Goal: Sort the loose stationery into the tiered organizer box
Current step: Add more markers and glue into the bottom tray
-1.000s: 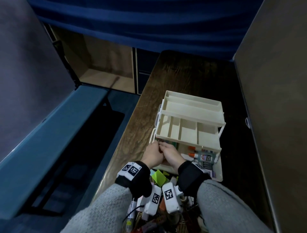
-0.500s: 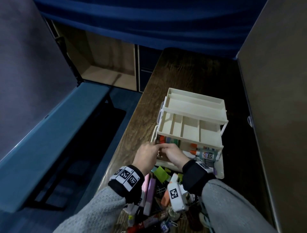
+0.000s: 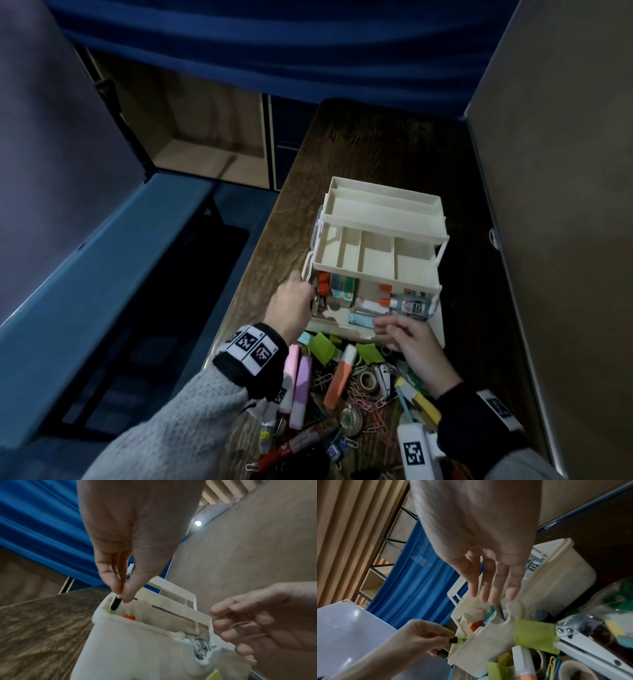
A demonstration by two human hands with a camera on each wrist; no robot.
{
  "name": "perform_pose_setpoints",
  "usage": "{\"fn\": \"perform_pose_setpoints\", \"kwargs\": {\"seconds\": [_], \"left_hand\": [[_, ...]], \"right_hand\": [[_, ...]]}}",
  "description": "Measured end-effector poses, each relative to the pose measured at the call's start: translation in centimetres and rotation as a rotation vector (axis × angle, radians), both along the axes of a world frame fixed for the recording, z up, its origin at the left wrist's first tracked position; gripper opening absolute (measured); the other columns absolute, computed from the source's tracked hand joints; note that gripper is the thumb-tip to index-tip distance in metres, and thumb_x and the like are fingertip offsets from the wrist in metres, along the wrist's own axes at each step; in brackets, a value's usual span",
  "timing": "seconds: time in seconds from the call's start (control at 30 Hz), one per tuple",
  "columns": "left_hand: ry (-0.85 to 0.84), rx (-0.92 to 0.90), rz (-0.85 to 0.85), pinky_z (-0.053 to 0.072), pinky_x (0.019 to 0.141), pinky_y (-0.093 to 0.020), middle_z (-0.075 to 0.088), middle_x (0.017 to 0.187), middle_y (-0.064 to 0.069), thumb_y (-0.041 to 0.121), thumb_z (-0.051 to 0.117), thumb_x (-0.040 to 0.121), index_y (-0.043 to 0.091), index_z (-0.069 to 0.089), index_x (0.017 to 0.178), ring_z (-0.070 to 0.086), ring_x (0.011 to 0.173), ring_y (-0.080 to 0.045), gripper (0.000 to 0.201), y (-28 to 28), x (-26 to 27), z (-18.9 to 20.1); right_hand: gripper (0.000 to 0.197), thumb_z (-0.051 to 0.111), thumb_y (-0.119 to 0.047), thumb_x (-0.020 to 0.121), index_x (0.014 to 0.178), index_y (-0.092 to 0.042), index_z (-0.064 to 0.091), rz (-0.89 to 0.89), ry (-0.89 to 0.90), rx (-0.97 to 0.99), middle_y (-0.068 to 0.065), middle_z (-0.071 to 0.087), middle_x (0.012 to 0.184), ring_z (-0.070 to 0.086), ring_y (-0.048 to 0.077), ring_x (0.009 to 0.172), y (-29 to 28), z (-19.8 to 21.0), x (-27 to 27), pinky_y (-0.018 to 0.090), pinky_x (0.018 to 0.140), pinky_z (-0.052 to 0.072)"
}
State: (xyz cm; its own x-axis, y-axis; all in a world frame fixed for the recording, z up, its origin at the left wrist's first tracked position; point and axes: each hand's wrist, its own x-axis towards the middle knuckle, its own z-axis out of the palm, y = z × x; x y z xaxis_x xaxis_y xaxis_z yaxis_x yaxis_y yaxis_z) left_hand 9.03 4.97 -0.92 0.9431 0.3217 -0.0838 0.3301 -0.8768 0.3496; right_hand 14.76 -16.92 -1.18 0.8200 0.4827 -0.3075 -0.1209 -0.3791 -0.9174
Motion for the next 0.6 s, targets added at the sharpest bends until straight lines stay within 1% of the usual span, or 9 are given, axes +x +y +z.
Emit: {"fn": "perform_pose_setpoints", "kwargs": {"seconds": [0.07,0.13,0.17,0.23,0.27,0.37,0.47,0.53,0.6], "left_hand": [[-0.075,0.027,-0.025,0.034,0.057,-0.034,0.035,0.090,-0.003,0.017,0.054,0.089,0.005,0.059,0.095,0.055,0.077,-0.030,0.014,-0.3,0.3,0.5],[-0.108,0.109,-0.120,0.033,0.057,-0.030,0.043,0.096,-0.004,0.022,0.057,0.090,0.008,0.059,0.100,0.057,0.081,-0.027,0.017,-0.5,0.2,0.4],[-0.116,0.143,-0.162,0.033,0.058,-0.028,0.044,0.097,-0.003,0.022,0.057,0.091,0.008,0.060,0.100,0.055,0.080,-0.023,0.016,-0.5,0.0,0.1],[-0.106,0.178,-0.224,0.032,0.057,-0.027,0.038,0.091,0.000,0.018,0.053,0.093,0.007,0.060,0.097,0.047,0.076,-0.017,0.014,-0.4,-0.6,-0.3],[-0.103,0.188,-0.254,0.034,0.056,-0.028,0.036,0.090,0.000,0.017,0.052,0.093,0.007,0.060,0.097,0.046,0.075,-0.017,0.014,-0.4,-0.8,-0.5],[-0.120,0.208,-0.333,0.044,0.052,-0.032,0.046,0.096,-0.002,0.013,0.055,0.090,0.014,0.062,0.106,0.056,0.075,-0.022,0.018,-0.5,-1.4,-0.4],[-0.259,0.124,-0.349,0.041,0.041,-0.028,0.050,0.082,-0.003,0.005,0.071,0.075,0.018,0.065,0.092,0.056,0.059,-0.020,0.022,-0.5,-2.0,0.1],[-0.271,0.132,-0.342,0.044,0.042,-0.027,0.052,0.082,-0.002,0.009,0.071,0.076,0.016,0.067,0.091,0.056,0.062,-0.018,0.017,-0.3,-2.0,-0.2],[-0.222,0.174,-0.338,0.042,0.046,-0.028,0.052,0.085,-0.004,0.010,0.065,0.081,0.010,0.067,0.088,0.058,0.066,-0.020,0.007,0.2,-1.3,-0.9]], "right_hand": [[0.030,0.044,-0.004,0.099,0.093,-0.020,0.068,0.010,0.011,-0.010,0.004,0.070,0.100,0.068,0.009,0.089,-0.3,0.1,-0.1,0.009,0.067,0.048],[0.030,0.044,-0.006,0.099,0.094,-0.022,0.069,0.015,0.013,-0.014,0.002,0.071,0.098,0.069,0.006,0.086,-0.6,0.1,-0.2,0.012,0.069,0.049],[0.030,0.044,-0.007,0.099,0.095,-0.022,0.069,0.012,0.012,-0.012,0.001,0.072,0.097,0.069,0.005,0.086,-0.7,0.2,-0.2,0.014,0.071,0.049],[0.029,0.044,-0.008,0.099,0.095,-0.022,0.069,-0.004,0.011,-0.010,0.001,0.072,0.095,0.069,0.007,0.086,-0.9,0.4,-0.2,0.021,0.076,0.049],[0.029,0.044,-0.008,0.099,0.096,-0.022,0.069,-0.012,0.012,-0.011,0.001,0.073,0.095,0.069,0.009,0.087,-1.0,0.4,-0.2,0.023,0.077,0.049],[0.029,0.044,-0.009,0.099,0.096,-0.022,0.069,-0.020,0.015,-0.018,0.001,0.073,0.094,0.069,0.010,0.088,-1.0,0.6,-0.1,0.024,0.077,0.049],[0.029,0.044,-0.009,0.099,0.096,-0.021,0.069,-0.017,0.021,-0.015,0.002,0.073,0.095,0.069,0.010,0.088,-0.8,0.6,0.0,0.022,0.075,0.049],[0.028,0.044,-0.008,0.099,0.097,-0.020,0.069,-0.010,0.024,-0.012,0.003,0.072,0.094,0.069,0.014,0.090,-0.6,0.5,0.0,0.022,0.076,0.050],[0.028,0.044,-0.007,0.099,0.096,-0.020,0.069,-0.003,0.028,-0.014,0.004,0.072,0.094,0.068,0.017,0.092,-0.4,0.5,0.0,0.023,0.077,0.050]]}}
